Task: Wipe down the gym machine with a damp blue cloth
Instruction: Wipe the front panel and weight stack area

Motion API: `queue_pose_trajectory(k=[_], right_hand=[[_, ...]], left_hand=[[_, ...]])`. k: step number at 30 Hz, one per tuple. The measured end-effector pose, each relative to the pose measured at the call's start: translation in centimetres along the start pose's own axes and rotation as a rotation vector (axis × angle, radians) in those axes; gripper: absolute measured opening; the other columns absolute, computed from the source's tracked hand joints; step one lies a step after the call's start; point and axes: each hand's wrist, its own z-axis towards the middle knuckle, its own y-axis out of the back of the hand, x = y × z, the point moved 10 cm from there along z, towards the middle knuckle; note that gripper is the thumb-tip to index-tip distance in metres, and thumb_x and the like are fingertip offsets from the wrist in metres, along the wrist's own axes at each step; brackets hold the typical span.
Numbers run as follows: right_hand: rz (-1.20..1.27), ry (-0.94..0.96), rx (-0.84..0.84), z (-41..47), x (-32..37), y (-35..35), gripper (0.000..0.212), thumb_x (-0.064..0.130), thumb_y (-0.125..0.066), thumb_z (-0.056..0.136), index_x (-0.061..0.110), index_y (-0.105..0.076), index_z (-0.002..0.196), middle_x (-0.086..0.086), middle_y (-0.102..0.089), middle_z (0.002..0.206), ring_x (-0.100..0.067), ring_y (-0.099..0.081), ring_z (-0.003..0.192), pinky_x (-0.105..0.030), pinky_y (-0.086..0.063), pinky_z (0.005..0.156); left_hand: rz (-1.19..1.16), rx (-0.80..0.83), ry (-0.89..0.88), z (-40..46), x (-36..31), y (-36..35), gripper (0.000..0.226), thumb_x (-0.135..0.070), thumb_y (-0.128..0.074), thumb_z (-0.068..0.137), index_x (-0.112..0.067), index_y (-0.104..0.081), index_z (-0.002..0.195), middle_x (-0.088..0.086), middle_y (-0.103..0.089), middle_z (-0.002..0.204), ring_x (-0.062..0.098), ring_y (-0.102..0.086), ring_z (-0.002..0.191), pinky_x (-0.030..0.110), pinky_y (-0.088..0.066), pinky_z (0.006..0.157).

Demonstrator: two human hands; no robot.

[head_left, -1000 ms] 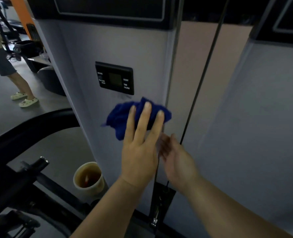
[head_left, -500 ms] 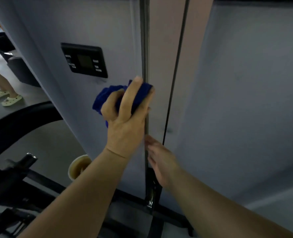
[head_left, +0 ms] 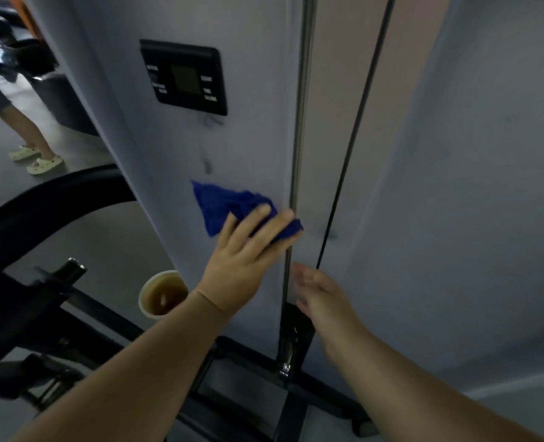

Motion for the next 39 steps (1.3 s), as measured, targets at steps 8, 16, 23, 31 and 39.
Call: queue_pose_trajectory(k=[8, 16, 23, 31, 39], right_hand=[[0.06, 0.31, -0.105, 1.4, 7.7, -1.3, 0.035, 0.032, -0.041, 0.105, 0.034, -0.048, 0.139, 0.023, -0.052, 0.131, 0.009, -0.05, 0.113, -0.004, -0.034, 0.092], [0.129, 0.366, -0.062, 2.7, 7.9, -2.4, 0.038, 0.058, -0.046, 0.085, 0.035, -0.07, 0.102, 0.015, -0.07, 0.113, -0.002, -0.062, 0.112, -0.024, -0.044, 0.096], [0.165, 0.381, -0.091, 3.0, 7.3, -2.0, 0.04, 0.063, -0.048, 0.083, 0.035, -0.071, 0.099, 0.017, -0.071, 0.109, -0.003, -0.063, 0.109, -0.026, -0.043, 0.095], [0.343, 0.389, -0.086, 3.0, 7.3, -2.7, 0.043, 0.052, -0.053, 0.079, 0.019, -0.07, 0.1, 0.006, -0.074, 0.102, -0.004, -0.069, 0.095, -0.014, -0.052, 0.075], [0.277, 0.343, -0.111, 2.7, 7.3, -2.8, 0.031, 0.044, -0.047, 0.094, 0.024, -0.07, 0.093, 0.014, -0.074, 0.092, 0.003, -0.068, 0.088, -0.011, -0.048, 0.073]], left_hand=[[-0.392, -0.461, 1.131, -3.4, 10.1, 3.6, 0.027, -0.005, -0.063, 0.09, -0.019, -0.064, 0.113, -0.018, -0.038, 0.121, -0.01, -0.038, 0.113, 0.017, -0.036, 0.105], [-0.691, -0.247, 1.259, -3.7, 5.9, 0.8, 0.063, -0.002, -0.049, 0.099, -0.038, -0.03, 0.146, -0.016, -0.02, 0.15, -0.007, -0.025, 0.135, 0.009, -0.02, 0.114], [-0.733, -0.316, 1.257, -3.1, 8.1, 0.9, 0.076, -0.002, -0.042, 0.101, -0.066, -0.024, 0.138, -0.021, -0.004, 0.159, -0.009, -0.005, 0.144, 0.021, -0.013, 0.121], [-0.497, -0.598, 1.209, 0.9, 18.8, 5.4, 0.064, 0.01, -0.037, 0.095, -0.023, -0.036, 0.15, 0.007, -0.01, 0.163, 0.016, -0.004, 0.15, 0.027, -0.014, 0.122], [-0.419, -0.48, 1.252, 1.0, 19.8, 6.3, 0.055, -0.01, -0.036, 0.102, -0.023, -0.024, 0.155, 0.008, -0.008, 0.164, 0.023, -0.008, 0.15, 0.039, -0.014, 0.122]])
